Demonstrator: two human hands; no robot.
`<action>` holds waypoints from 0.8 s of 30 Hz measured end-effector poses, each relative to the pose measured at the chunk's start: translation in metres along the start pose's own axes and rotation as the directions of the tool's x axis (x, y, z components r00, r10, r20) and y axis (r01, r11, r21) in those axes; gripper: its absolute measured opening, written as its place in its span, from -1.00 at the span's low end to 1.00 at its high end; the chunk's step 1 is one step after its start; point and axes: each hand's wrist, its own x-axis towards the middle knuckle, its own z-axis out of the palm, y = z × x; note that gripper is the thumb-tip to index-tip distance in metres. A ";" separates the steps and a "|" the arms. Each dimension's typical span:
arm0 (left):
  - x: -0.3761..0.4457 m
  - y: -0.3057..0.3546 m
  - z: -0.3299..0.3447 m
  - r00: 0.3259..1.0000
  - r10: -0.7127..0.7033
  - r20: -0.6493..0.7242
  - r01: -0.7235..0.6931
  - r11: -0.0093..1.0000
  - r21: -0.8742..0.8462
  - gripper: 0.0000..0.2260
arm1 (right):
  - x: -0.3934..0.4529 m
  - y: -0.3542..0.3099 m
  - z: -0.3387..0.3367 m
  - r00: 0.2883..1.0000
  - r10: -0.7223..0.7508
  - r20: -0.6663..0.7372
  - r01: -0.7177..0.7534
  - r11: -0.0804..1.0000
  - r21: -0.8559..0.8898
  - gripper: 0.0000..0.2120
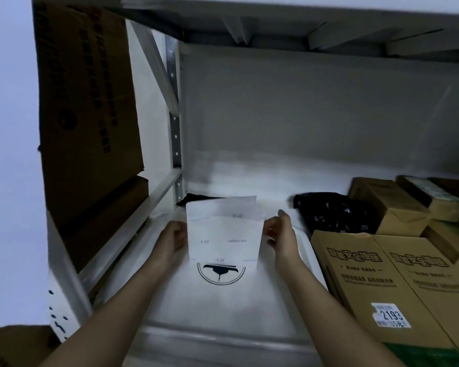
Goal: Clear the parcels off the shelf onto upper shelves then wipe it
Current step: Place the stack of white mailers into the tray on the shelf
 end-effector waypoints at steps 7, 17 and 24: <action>-0.027 0.008 0.003 0.991 0.062 0.116 -0.083 0.980 0.180 -0.75 | -0.019 0.009 0.000 0.991 -0.007 0.135 0.046 0.957 -0.288 -0.83; -0.037 -0.040 0.024 0.869 0.004 0.494 -0.491 0.118 0.863 -0.58 | -0.018 0.038 -0.002 0.978 0.013 0.210 0.102 0.842 -0.530 -0.90; -0.044 -0.063 0.039 0.872 -0.070 0.484 -0.488 -0.162 0.857 -0.35 | -0.014 0.035 -0.006 0.984 0.005 0.178 0.130 0.661 -0.739 -0.60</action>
